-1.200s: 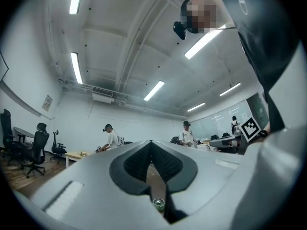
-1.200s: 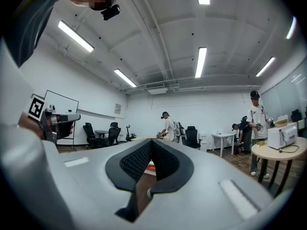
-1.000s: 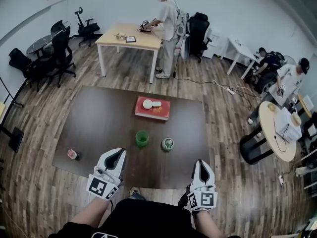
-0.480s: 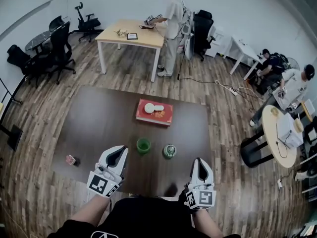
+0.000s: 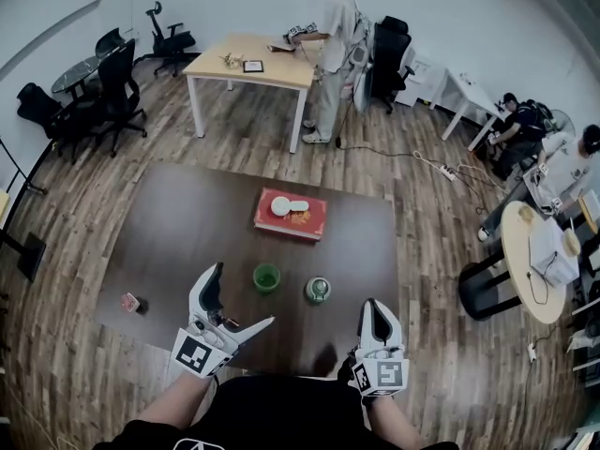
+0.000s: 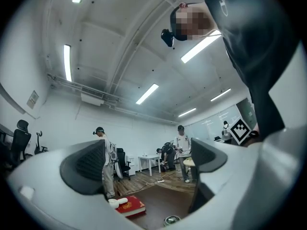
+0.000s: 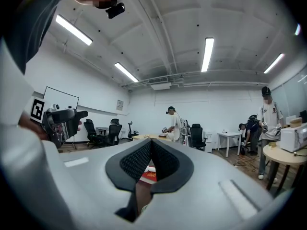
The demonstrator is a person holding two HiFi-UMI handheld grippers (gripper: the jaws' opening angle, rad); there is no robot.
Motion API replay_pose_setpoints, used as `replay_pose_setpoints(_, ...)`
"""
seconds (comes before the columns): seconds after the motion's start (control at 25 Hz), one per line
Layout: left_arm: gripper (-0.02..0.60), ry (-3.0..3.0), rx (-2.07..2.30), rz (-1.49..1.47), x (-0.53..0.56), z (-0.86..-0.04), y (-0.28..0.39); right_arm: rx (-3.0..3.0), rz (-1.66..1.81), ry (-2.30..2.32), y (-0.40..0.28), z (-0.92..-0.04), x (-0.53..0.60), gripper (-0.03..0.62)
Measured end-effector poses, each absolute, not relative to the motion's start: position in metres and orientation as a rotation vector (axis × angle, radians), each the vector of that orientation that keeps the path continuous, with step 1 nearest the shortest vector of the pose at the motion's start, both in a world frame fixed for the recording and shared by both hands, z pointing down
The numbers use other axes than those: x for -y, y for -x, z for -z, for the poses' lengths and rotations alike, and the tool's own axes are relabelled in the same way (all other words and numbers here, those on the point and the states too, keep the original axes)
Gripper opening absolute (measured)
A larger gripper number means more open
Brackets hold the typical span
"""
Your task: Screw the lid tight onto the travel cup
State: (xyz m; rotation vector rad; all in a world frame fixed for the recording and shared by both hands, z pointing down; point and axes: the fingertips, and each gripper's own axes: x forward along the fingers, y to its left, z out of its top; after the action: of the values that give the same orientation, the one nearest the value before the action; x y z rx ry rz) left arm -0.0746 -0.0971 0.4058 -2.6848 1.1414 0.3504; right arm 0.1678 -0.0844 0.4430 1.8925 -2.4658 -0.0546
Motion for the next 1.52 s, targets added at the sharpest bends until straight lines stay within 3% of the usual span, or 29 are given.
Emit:
replay_pose_setpoints(0.04,0.540,2.687,-1.137,-0.337,0.098,-0.408,0.072,2.487,0.056,-1.870,-0.166,-0.445,0.087,0.008)
replay_pose_setpoints(0.08,0.540,2.690,-1.136,-0.326,0.099,-0.410,0.069,2.509,0.054,-1.834,-0.162,-0.448,0.091,0.142)
replay_pose_setpoints(0.12,0.540,2.694,-1.137,-0.318,0.100,-0.412,0.068,2.522,0.047,-1.789,-0.156,-0.450,0.096,0.599)
replay_pose_setpoints(0.4,0.541,2.697,-1.166,-0.262,0.111,-0.435,0.064,2.524,0.037,-1.728,-0.158,-0.450,0.109,0.600)
replay_pose_setpoints(0.56,0.541,2.790,-1.207,-0.035,0.126,-0.498,0.061,2.480,0.039,-1.734,-0.167,-0.457,0.114,0.600)
replay_pose_setpoints(1.16,0.527,2.943,-1.265,0.157,0.229,-0.726,0.047,2.338,-0.138,-1.625,-0.163,-0.543,0.151,0.598)
replay_pose_setpoints(1.52,0.492,3.000,-1.175,0.334,0.256,-0.796,0.026,2.315,-0.237,-1.566,-0.151,-0.613,0.179,0.598)
